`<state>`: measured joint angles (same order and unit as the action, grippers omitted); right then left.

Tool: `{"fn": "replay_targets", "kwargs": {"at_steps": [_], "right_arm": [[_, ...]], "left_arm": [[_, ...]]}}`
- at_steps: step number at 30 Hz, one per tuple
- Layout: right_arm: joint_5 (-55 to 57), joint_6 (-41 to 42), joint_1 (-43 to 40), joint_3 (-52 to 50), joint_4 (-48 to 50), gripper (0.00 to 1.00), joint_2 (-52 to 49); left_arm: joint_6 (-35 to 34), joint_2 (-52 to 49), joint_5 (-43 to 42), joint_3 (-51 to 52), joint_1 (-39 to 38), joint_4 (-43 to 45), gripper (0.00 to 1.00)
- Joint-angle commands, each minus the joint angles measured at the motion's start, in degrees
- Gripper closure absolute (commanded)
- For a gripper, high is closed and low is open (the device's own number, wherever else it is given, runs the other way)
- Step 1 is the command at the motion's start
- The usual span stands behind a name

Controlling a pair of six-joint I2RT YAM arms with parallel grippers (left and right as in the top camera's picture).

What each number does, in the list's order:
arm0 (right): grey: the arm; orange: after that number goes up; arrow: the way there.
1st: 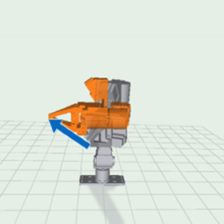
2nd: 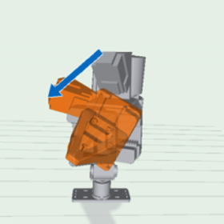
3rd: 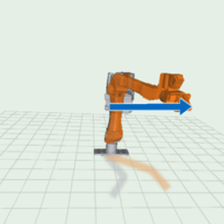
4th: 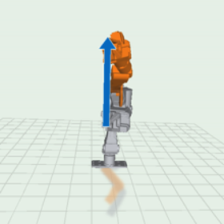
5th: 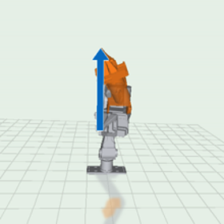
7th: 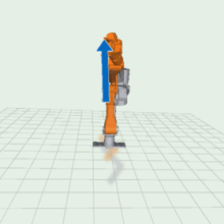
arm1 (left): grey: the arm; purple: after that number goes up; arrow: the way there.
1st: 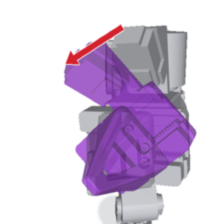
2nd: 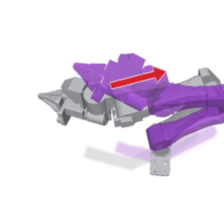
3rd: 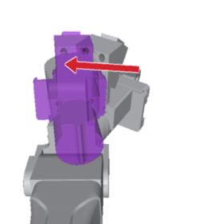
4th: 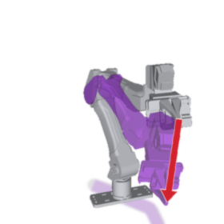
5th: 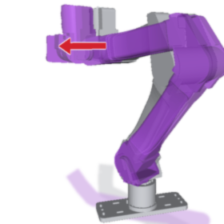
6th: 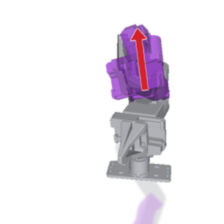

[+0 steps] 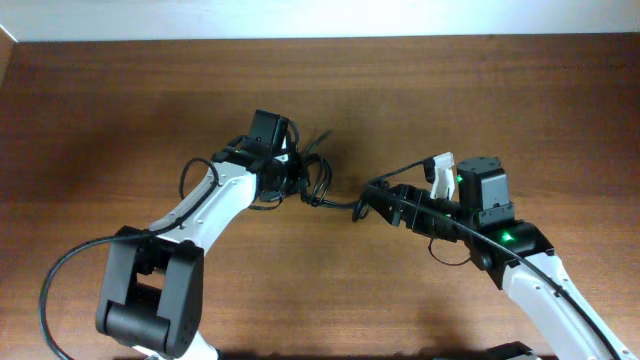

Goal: Untangle cables

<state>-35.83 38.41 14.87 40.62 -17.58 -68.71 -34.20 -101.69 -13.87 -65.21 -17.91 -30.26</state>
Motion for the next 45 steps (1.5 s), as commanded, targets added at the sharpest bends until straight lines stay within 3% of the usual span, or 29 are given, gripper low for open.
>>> {"fn": "replay_targets", "kwargs": {"at_steps": [1,3,6,12,14,15,17,18,19,20,25,27,32,41,43,45], "right_arm": [[2.4,-1.2,2.4,0.9,0.7,0.17,-2.1],[3.5,-4.9,2.9,0.9,1.8,0.18,-5.0],[3.6,-9.7,2.9,0.9,3.4,0.32,-9.4],[8.2,-15.8,2.9,0.9,3.3,0.39,-10.5],[11.2,-15.8,2.9,0.9,1.9,0.52,-10.5],[11.3,-16.0,2.9,0.8,1.7,0.66,-10.5],[11.3,-17.2,2.9,0.8,1.1,0.82,-10.5],[11.9,-17.2,2.9,0.8,0.6,0.85,-10.5],[12.3,-17.2,2.9,0.8,0.4,0.95,-10.5],[12.3,-17.2,2.9,0.8,0.4,0.96,-10.5],[4.9,-17.6,2.8,0.9,0.9,0.96,-9.6],[-2.4,-21.7,2.8,0.9,2.6,0.96,-6.6],[-14.4,-22.1,2.8,0.9,6.5,0.96,4.6],[-15.5,-22.1,2.7,0.9,6.6,0.95,14.7],[-2.3,-18.0,2.8,0.9,0.7,0.48,14.6],[3.8,-18.0,2.8,0.9,-2.8,0.36,14.5]], "left_arm": [[-4.5,0.6,0.2,-0.3,-1.6,1.1,1.00],[-6.2,0.6,0.2,-0.3,-3.0,2.6,1.00],[-7.8,0.6,-0.3,-0.3,-3.6,2.5,1.00],[-7.8,0.6,-0.3,-0.3,-7.5,2.2,1.00],[-7.8,0.6,-0.3,-0.3,-7.6,2.2,1.00],[-7.8,0.6,-0.2,-0.3,-7.6,2.2,1.00],[-8.0,0.6,0.8,-0.3,-7.6,2.2,1.00],[-8.7,0.6,1.2,-0.3,-7.6,2.2,1.00],[-8.7,0.6,1.2,-0.3,-7.6,2.2,1.00],[-8.7,0.6,1.2,-0.3,-7.6,2.1,1.00],[-11.3,0.6,3.5,-0.3,-7.5,1.2,1.00],[-11.5,0.6,3.8,-0.3,-7.6,0.4,1.00],[-11.4,0.6,3.8,-0.3,-7.6,-1.5,1.00],[-11.4,0.6,7.6,-0.3,-7.5,-5.0,1.00],[-6.9,0.6,7.7,-0.3,-7.5,-5.0,1.00],[1.1,0.5,7.7,-0.3,-7.5,-5.0,1.00]]}}
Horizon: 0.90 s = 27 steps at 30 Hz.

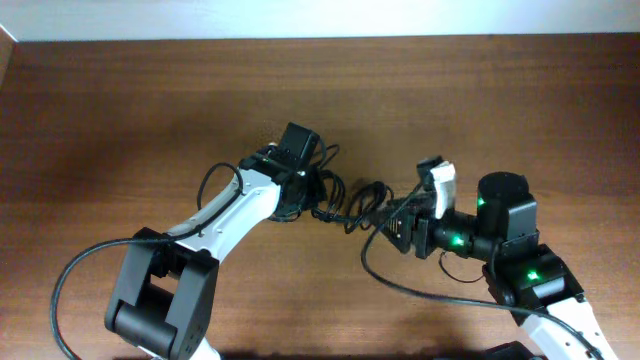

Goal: Untangle cables

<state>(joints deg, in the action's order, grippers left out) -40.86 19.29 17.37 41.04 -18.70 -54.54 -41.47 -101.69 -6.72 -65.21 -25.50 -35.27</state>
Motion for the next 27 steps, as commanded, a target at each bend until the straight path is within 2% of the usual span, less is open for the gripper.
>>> {"fn": "replay_targets", "kwargs": {"at_steps": [1,3,4,5,7,10,13,14,18,23,27], "right_arm": [[11.4,1.2,0.3,0.5,-2.8,0.30,-0.3],[14.6,5.1,0.3,0.5,-3.6,0.16,-4.7],[14.5,6.8,0.3,0.5,-3.2,0.14,-6.8],[12.7,7.2,0.3,0.5,-2.4,0.14,-9.1],[8.3,7.2,0.3,0.5,1.2,0.15,-12.7],[8.5,7.1,0.3,0.5,3.0,0.15,-15.9],[8.5,7.1,0.3,0.5,4.5,0.16,-20.3],[8.7,7.2,0.2,0.5,4.8,0.18,-22.4],[10.0,7.2,0.2,0.4,4.1,0.22,-23.6],[13.3,9.3,0.3,0.4,-1.5,0.23,-23.7],[11.1,9.7,0.3,0.4,0.5,0.23,-27.3]], "left_arm": [[9.6,0.5,0.6,-0.3,0.0,0.0,1.00],[9.7,0.5,0.6,-0.3,0.0,0.2,1.00],[10.4,0.5,0.6,-0.3,0.0,0.4,1.00],[12.7,0.5,0.6,-0.3,0.0,1.0,1.00],[12.9,0.5,0.6,-0.3,-0.5,2.3,1.00],[13.1,0.5,0.6,-0.3,-2.3,3.8,1.00],[13.1,0.5,0.6,-0.3,-3.0,4.6,0.87],[13.1,0.5,0.6,-0.3,-3.0,4.5,0.87],[12.8,0.5,0.6,-0.3,-3.0,4.6,0.94],[12.2,0.5,0.7,-0.3,-3.0,5.1,0.98],[12.2,0.5,0.6,-0.3,-3.0,5.3,0.97]]}}
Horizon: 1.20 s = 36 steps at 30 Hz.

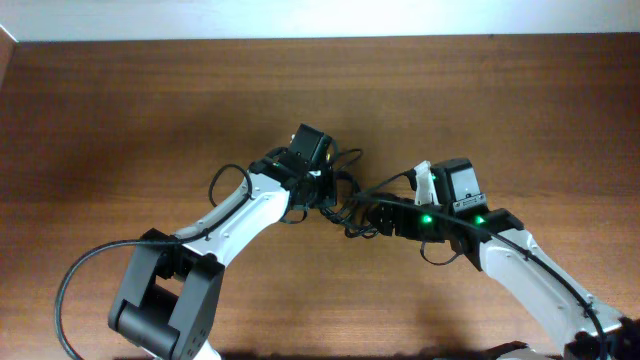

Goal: Untangle cables

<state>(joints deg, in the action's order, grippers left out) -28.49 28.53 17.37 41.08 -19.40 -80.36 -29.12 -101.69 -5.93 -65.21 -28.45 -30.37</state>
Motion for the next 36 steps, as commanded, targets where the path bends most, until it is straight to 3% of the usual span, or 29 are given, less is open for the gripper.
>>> {"fn": "replay_targets", "kwargs": {"at_steps": [1,5,10,13,26,27,30,31,33,36], "right_arm": [[-2.5,0.5,0.3,0.4,1.5,0.26,-1.2],[-6.0,0.9,0.3,0.4,1.4,0.33,1.0],[-2.4,0.9,0.3,0.4,-0.1,0.32,7.2],[4.2,0.9,0.3,0.4,0.0,0.28,4.9],[3.5,0.9,0.3,0.4,3.8,0.28,-4.3],[3.5,0.9,0.3,0.4,3.8,0.33,-4.3],[3.5,0.9,1.4,0.4,3.8,0.65,-4.3],[3.7,0.9,1.9,0.4,3.8,0.69,-4.4],[3.7,0.9,2.1,0.4,3.1,0.96,-4.4],[3.7,0.9,2.1,0.4,2.3,0.96,-4.3]], "left_arm": [[-0.1,0.5,-0.2,-0.3,0.0,0.4,0.97],[-0.2,0.5,1.3,-0.3,0.0,0.3,0.98],[-0.2,0.5,1.0,-0.3,-0.1,0.3,1.00],[-1.3,0.5,0.9,-0.3,-0.1,0.4,1.00],[-4.1,0.5,0.6,-0.3,-1.6,1.2,0.97],[-4.1,0.5,0.6,-0.3,-1.6,1.2,0.97],[-4.1,0.5,0.6,-0.3,-1.6,1.2,0.96],[-4.1,0.5,0.6,-0.3,-1.6,1.2,0.96],[-4.1,0.5,0.6,-0.3,-1.6,1.2,0.96],[-4.1,0.5,0.7,-0.3,-1.6,1.2,0.96]]}}
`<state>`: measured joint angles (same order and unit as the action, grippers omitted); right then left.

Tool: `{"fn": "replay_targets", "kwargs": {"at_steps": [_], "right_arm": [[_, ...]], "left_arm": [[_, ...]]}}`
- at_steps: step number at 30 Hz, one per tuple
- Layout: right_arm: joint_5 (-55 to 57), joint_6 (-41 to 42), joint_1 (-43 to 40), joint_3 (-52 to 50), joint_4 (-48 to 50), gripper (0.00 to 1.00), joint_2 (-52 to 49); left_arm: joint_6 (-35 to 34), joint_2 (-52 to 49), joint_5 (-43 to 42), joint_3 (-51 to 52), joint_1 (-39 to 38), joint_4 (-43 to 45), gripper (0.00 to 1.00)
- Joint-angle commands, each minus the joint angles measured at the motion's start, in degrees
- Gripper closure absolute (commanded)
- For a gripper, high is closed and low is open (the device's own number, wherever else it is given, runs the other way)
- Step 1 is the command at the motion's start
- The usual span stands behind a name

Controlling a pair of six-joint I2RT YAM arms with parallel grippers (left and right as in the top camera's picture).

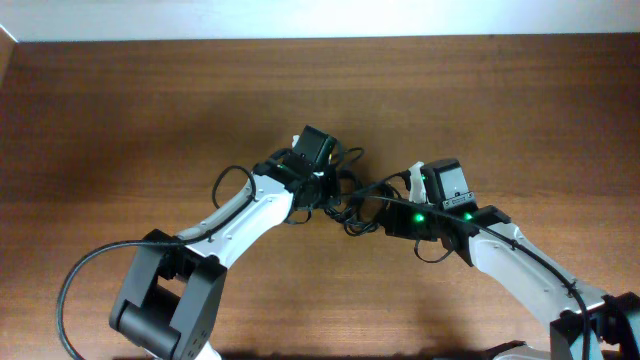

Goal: Untangle cables

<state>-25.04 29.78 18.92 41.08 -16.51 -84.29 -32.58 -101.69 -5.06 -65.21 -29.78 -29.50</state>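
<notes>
A knot of thin black cables (345, 203) lies on the brown table between my two arms, seen only from overhead. My left gripper (322, 188) reaches in from the left under its wrist camera and is closed on the left side of the knot. My right gripper (372, 214) comes in from the right, its dark fingers buried in the right side of the tangle and gripping a strand. The two grippers are only a few centimetres apart. The fingertips blend with the black cable and are partly hidden.
The wooden table (120, 110) stretches out on all sides. A white wall edge (300, 20) runs along the far side. Each arm's own black supply cable loops beside it, on the left (70, 290) and on the right (435, 250).
My right arm has shifted slightly left and toward the knot, and the left gripper has edged a little right. The cables are bunched tighter between the two grippers.
At first the grippers were well apart, with a cable stretched between the bundle at the left gripper and the right gripper. Then the left gripper and bundle stood further right and the right wrist was turned. After that both closed in, and now they nearly meet.
</notes>
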Motion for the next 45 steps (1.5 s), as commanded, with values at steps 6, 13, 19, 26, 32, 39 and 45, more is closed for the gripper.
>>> {"fn": "replay_targets", "kwargs": {"at_steps": [6,13,19,26,32,39,45], "right_arm": [[-6.2,-0.2,0.6,0.4,1.0,0.07,-0.4],[-4.5,2.2,0.6,0.4,1.2,0.50,-0.4],[1.4,2.2,0.6,0.4,0.9,0.57,-0.6],[1.8,2.2,0.6,0.4,1.2,0.96,-4.5],[-3.5,-4.1,0.6,0.4,1.4,0.96,0.9],[-24.1,-22.4,0.6,0.4,1.3,0.96,17.2],[-26.5,-24.5,0.6,0.4,1.3,0.96,17.2]], "left_arm": [[-0.9,0.5,-0.1,-0.3,-0.2,0.3,0.99],[-1.3,0.4,0.9,-0.3,-2.1,2.2,0.99],[-1.3,0.4,0.8,-0.3,-3.5,2.4,0.97],[-1.3,0.4,0.9,-0.3,-3.5,2.5,0.96],[-4.3,0.4,4.9,-0.3,-3.5,2.3,1.00],[-10.8,0.4,6.7,-0.3,-2.3,2.9,1.00],[-13.2,0.4,-6.6,-0.3,9.6,1.3,1.00]]}}
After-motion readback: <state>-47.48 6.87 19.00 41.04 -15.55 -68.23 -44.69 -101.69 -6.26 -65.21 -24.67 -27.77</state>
